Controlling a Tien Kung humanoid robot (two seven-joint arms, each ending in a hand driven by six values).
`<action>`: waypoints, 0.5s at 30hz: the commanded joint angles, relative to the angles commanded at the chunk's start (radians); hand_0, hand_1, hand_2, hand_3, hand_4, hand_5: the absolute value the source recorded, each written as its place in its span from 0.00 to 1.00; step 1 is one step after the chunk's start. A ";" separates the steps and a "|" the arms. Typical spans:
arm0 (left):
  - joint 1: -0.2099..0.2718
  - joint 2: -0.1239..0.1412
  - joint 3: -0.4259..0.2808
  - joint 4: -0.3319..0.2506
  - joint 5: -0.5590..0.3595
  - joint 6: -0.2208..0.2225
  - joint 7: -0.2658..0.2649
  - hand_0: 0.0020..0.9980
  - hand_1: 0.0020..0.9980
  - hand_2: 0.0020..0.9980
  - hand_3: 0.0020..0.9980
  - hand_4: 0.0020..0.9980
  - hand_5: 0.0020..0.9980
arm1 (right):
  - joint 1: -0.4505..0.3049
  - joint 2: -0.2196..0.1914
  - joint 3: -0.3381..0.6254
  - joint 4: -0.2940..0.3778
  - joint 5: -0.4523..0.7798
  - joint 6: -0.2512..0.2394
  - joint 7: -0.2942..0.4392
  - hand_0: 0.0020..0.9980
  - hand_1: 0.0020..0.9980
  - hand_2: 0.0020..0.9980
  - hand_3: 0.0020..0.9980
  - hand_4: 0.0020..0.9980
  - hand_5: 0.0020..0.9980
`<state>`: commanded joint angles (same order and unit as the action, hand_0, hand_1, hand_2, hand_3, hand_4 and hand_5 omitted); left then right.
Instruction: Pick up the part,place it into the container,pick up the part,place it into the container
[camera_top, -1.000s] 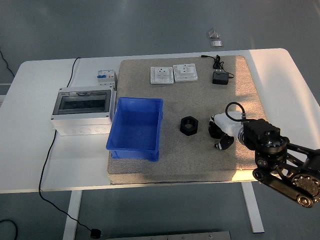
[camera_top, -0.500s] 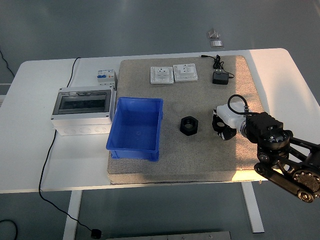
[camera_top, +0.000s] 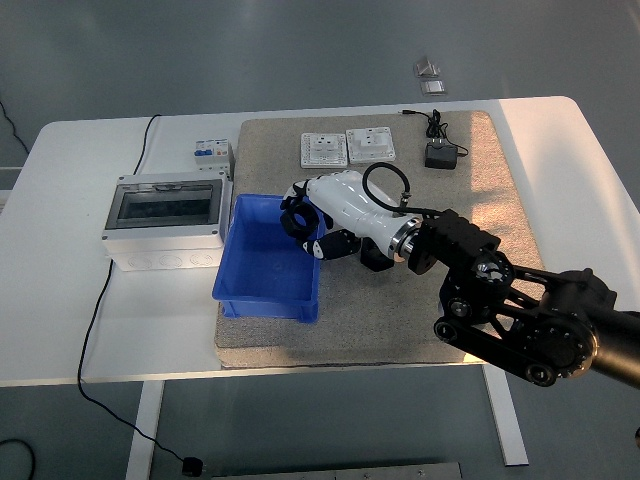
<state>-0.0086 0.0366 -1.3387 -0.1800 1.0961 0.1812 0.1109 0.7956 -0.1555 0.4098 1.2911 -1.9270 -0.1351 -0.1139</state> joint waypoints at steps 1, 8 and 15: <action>0.000 0.000 0.000 0.000 -0.001 0.000 0.000 0.74 0.72 0.70 0.79 0.85 1.00 | 0.009 0.008 -0.016 -0.007 -0.017 0.013 0.003 0.38 0.30 0.46 0.53 0.30 0.00; 0.000 0.002 0.000 0.000 -0.009 0.001 0.001 0.74 0.72 0.70 0.79 0.85 1.00 | 0.054 0.060 -0.053 -0.037 -0.135 0.076 -0.025 0.37 0.33 0.64 0.68 0.38 0.00; -0.001 0.001 -0.007 0.000 0.000 0.001 0.004 0.74 0.72 0.70 0.79 0.85 1.00 | 0.074 0.097 -0.100 -0.066 -0.160 0.086 -0.055 0.42 0.35 0.68 0.70 0.56 0.08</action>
<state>-0.0095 0.0376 -1.3454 -0.1800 1.0964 0.1827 0.1153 0.8697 -0.0584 0.3102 1.2254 -2.0870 -0.0491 -0.1689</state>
